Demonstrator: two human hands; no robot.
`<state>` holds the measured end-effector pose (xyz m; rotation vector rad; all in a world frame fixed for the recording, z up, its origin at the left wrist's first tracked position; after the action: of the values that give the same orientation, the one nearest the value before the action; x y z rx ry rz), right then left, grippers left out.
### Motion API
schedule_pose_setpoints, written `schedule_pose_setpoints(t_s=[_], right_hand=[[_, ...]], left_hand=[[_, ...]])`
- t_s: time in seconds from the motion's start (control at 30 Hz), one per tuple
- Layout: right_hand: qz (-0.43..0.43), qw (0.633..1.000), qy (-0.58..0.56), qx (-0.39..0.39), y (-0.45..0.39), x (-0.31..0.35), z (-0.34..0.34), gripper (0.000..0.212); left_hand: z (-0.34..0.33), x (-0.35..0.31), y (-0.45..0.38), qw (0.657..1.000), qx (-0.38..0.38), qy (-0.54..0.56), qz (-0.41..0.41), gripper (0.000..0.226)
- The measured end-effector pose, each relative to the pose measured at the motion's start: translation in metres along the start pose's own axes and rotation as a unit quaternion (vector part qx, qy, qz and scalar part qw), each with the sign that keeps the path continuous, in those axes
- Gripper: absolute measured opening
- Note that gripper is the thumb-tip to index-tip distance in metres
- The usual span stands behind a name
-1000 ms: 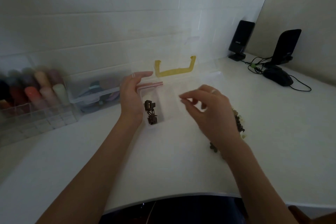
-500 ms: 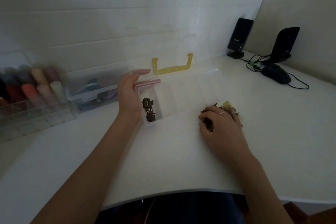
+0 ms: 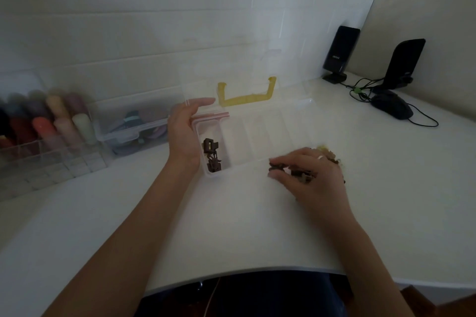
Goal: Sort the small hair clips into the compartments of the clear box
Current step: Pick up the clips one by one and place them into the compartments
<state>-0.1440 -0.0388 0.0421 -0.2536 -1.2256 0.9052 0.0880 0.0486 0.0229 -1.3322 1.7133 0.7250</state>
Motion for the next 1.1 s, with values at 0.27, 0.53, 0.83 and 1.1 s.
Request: schedule_pose_setpoints(t_s=[0.27,0.53,0.83,1.1], right_hand=[[0.041,0.998,-0.049,-0.014,-0.024,0.031,-0.026,0.016],[0.114,0.988,0.104,-0.024,-0.025,0.013,-0.018,0.008],[0.127,0.966,0.205,0.090,-0.009,-0.013,0.003,0.032],[0.073,0.959,0.243,0.128,-0.008,-0.026,-0.009,0.019]], left_hand=[[-0.004,-0.007,0.008,0.999,0.009,-0.024,-0.036,0.023],[-0.003,-0.007,0.007,0.999,0.010,-0.018,-0.042,0.024],[-0.004,-0.006,0.004,0.998,0.026,-0.006,-0.048,0.024],[0.003,-0.004,0.000,0.999,0.011,-0.020,-0.032,0.031]])
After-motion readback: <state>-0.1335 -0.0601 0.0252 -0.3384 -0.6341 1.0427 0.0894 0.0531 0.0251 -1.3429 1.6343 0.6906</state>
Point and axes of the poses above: each hand's wrist, its own y-axis away from the middle knuckle, its own z-axis out of the back of the hand, x = y × z, the point moved 5 cm from there along -y, towards the middle knuckle, and after that the axes turned 13 degrees about -x, right-handed, at the moved point
